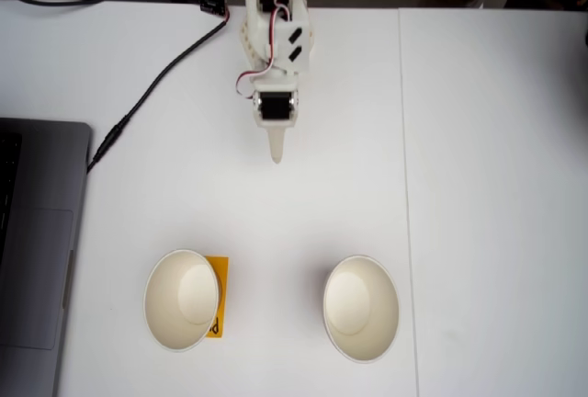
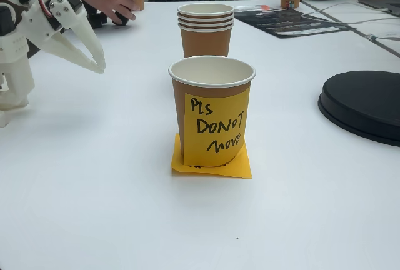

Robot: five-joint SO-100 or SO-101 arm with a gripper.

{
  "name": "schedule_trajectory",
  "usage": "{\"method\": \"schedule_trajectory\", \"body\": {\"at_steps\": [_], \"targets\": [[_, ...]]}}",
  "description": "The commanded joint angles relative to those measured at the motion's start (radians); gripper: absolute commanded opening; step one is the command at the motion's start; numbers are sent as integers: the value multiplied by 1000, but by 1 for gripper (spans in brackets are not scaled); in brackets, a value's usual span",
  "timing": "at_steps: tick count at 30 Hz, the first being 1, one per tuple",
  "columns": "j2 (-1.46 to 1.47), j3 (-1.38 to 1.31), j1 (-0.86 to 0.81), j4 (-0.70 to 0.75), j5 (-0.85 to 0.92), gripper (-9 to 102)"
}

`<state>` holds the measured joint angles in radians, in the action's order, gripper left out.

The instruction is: Pickup cup and make a pile of cup.

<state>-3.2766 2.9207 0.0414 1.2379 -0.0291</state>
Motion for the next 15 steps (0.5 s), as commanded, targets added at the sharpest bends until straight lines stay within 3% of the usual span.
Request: {"method": "schedule_trajectory", "body": {"at_steps": [1, 9, 15], "targets": [[-6, -12, 2, -14, 5, -7], [2, -17, -8, -17, 5, -7], [199, -75, -9, -25, 6, -7]]}}
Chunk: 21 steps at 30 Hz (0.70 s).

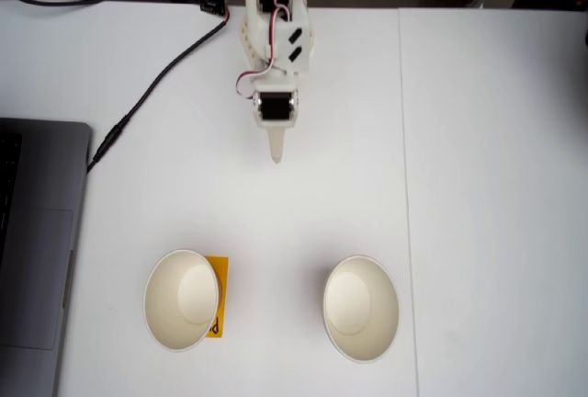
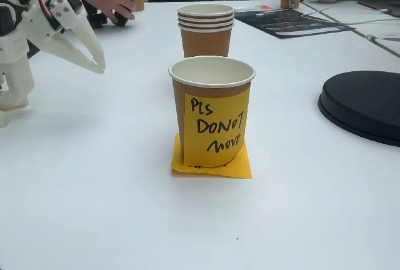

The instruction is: Pickup cup and make a pile of cup.

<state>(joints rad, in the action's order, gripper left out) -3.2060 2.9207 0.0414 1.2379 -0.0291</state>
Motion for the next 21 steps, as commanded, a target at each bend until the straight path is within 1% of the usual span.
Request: {"method": "schedule_trajectory", "body": {"at_steps": [1, 11, 21], "targets": [[167, -104, -9, -25, 6, -7], [482, -367, -14, -25, -2, -7], [833, -733, -17, -23, 5, -7]]}}
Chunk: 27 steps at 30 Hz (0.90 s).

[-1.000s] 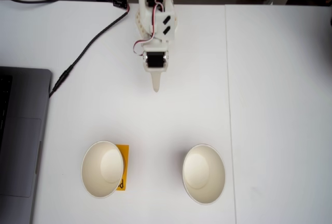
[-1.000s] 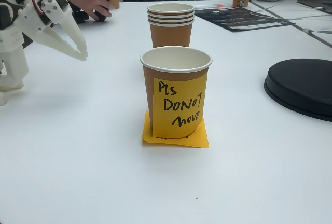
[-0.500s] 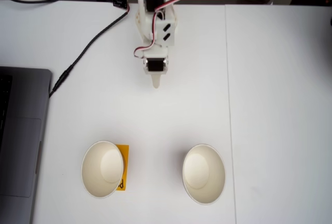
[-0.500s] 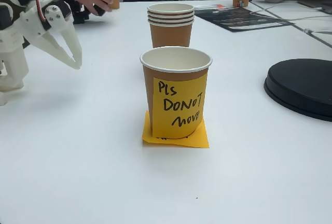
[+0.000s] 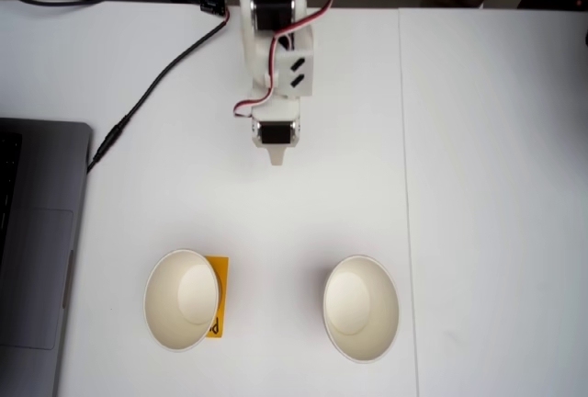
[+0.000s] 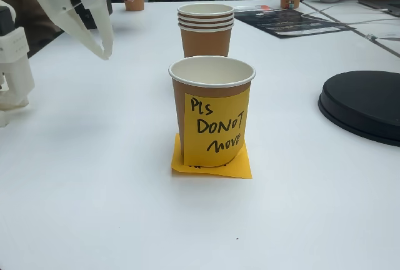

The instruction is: Pickup cup and make a pile of cup.

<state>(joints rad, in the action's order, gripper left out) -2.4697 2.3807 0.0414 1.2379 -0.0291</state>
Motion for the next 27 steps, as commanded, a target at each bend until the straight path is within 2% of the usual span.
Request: {"method": "schedule_trajectory", "body": {"at_steps": [1, 12, 27], "targets": [[123, -225, -17, -23, 5, -7], [293, -523, -130, -23, 6, -7], [472, -923, -189, -11, 8, -7]]}}
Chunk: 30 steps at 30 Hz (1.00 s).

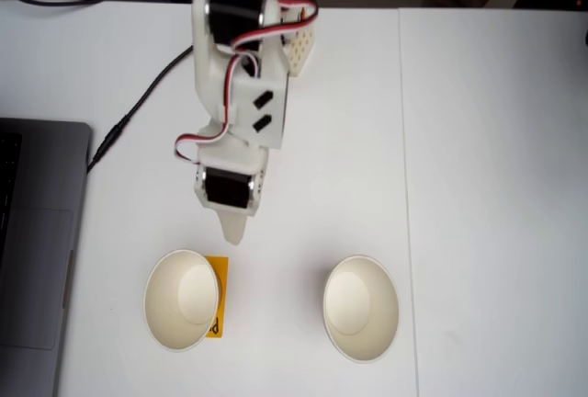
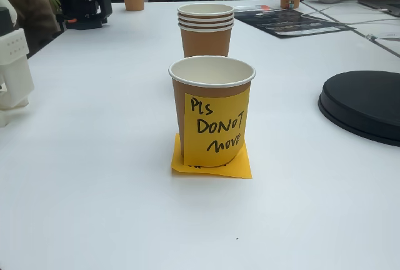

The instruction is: Pickup cup and make a pile of cup.

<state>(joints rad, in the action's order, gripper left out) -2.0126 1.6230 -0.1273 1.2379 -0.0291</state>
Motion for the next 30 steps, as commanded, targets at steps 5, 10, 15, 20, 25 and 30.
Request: {"method": "schedule_trajectory", "body": {"at_steps": [5, 10, 15, 20, 25, 30], "targets": [[92, -288, -51, -11, 8, -7], [175, -380, -98, -12, 9, -6], [225, -396, -146, -21, 9, 2], [253, -394, -192, -20, 9, 13], [267, -391, -216, -9, 9, 22], [264, -322, -230, -8, 11, 26]]}}
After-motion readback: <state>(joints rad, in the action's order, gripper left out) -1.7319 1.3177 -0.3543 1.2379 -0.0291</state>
